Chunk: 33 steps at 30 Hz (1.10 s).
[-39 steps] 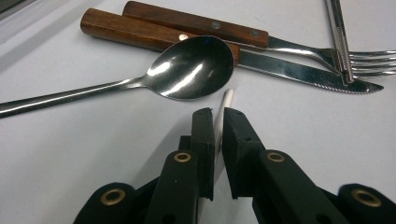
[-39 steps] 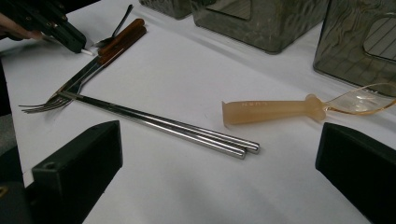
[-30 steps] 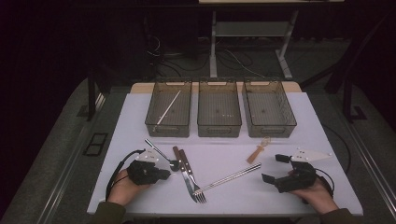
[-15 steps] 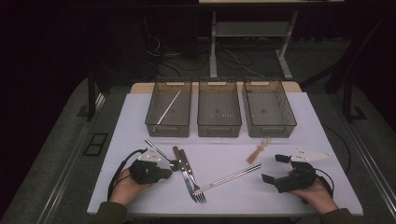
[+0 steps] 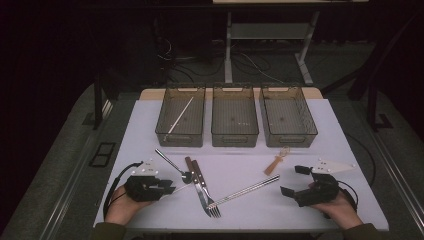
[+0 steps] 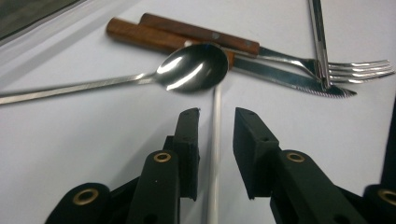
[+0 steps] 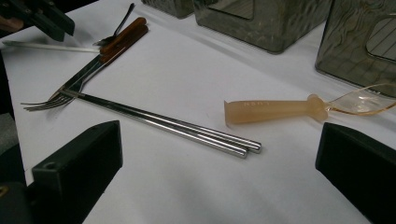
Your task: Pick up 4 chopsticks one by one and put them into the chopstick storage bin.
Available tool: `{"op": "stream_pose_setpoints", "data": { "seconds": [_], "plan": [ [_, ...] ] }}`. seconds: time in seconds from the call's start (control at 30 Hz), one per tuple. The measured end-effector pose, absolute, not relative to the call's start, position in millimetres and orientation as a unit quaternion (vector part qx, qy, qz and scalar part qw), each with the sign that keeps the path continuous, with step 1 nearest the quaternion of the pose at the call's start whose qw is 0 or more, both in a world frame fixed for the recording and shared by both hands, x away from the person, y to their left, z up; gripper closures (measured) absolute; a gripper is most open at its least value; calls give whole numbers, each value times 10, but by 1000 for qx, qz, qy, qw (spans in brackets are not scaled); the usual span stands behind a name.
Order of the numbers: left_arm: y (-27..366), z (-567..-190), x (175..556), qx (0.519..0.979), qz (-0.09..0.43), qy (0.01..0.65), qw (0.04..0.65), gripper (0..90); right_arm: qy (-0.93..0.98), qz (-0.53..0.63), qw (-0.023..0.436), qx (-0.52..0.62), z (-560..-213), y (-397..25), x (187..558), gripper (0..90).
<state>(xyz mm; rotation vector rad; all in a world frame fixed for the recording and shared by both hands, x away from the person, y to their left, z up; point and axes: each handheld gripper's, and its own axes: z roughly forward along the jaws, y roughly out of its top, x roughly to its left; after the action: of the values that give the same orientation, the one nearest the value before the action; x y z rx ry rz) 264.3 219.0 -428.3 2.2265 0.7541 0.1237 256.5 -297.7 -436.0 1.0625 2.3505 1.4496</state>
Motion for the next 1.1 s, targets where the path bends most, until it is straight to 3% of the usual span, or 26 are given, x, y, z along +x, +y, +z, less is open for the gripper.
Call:
{"op": "stream_pose_setpoints", "data": {
  "seconds": [0.4, 0.7, 1.1],
  "plan": [
    [2647, -4366, 2297, 859, 64, 336, 380, 733, 792, 487, 91, 357, -4364, -2963, 2565, 5],
    [2644, -4421, 2286, 873, 66, 319, 363, 808, 792, 486, 91, 357, -4365, -2966, 2567, 5],
    [2673, -4440, 2307, 883, 65, 279, 373, 842, 793, 486, 91, 357, -4366, -2963, 2568, 5]
  ]
}}
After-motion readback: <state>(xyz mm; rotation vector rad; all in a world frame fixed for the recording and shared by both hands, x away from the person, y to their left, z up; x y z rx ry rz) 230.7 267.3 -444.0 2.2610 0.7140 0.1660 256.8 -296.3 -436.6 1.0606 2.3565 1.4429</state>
